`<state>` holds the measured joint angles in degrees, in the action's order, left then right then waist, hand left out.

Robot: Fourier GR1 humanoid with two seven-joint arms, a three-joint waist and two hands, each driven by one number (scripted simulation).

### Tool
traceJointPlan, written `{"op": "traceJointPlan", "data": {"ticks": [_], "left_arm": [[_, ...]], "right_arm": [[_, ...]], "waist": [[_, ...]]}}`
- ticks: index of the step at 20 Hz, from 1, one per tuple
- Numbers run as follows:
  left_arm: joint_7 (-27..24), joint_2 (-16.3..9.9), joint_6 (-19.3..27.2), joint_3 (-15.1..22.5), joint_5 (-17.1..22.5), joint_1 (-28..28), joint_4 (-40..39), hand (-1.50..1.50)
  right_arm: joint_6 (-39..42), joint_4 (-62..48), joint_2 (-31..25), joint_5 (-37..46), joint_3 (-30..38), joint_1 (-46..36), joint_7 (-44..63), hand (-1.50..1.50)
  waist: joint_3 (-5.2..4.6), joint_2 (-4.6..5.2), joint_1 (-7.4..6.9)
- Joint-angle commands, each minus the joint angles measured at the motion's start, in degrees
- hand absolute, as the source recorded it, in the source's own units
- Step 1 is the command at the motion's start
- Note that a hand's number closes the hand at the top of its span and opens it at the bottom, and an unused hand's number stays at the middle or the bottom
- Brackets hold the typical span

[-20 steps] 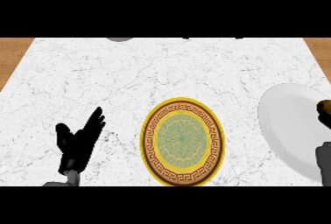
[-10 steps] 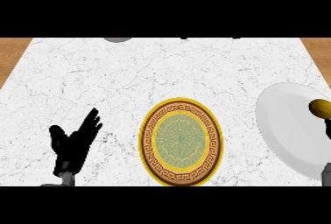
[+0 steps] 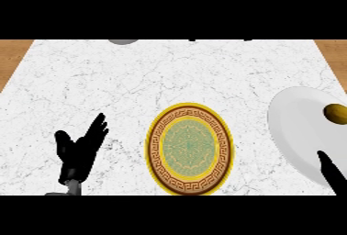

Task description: Pick the lemon from the plate and place it in the plate

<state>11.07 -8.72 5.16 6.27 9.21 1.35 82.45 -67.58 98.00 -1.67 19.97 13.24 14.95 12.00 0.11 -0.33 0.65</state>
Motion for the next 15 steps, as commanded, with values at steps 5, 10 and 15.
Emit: {"op": "traceJointPlan", "data": {"ticks": [5,10,15], "left_arm": [[2.82,0.01,-0.33,-0.14,-0.91,1.58,3.16,0.0],[3.29,0.7,0.13,-0.3,-2.07,-0.17,1.99,0.0],[-2.33,1.89,-1.59,-0.84,-2.93,-0.01,-3.27,0.0]], "right_arm": [[-5.34,7.94,1.64,-0.74,-14.28,16.86,-2.98,-1.5],[-12.61,8.27,1.66,4.63,-24.4,21.6,0.24,-1.5],[-15.61,4.79,1.66,4.56,-26.87,20.05,-0.98,-1.5]], "waist": [[-0.12,0.26,-0.32],[-0.15,0.36,-0.42],[-0.14,0.37,-0.39]]}}
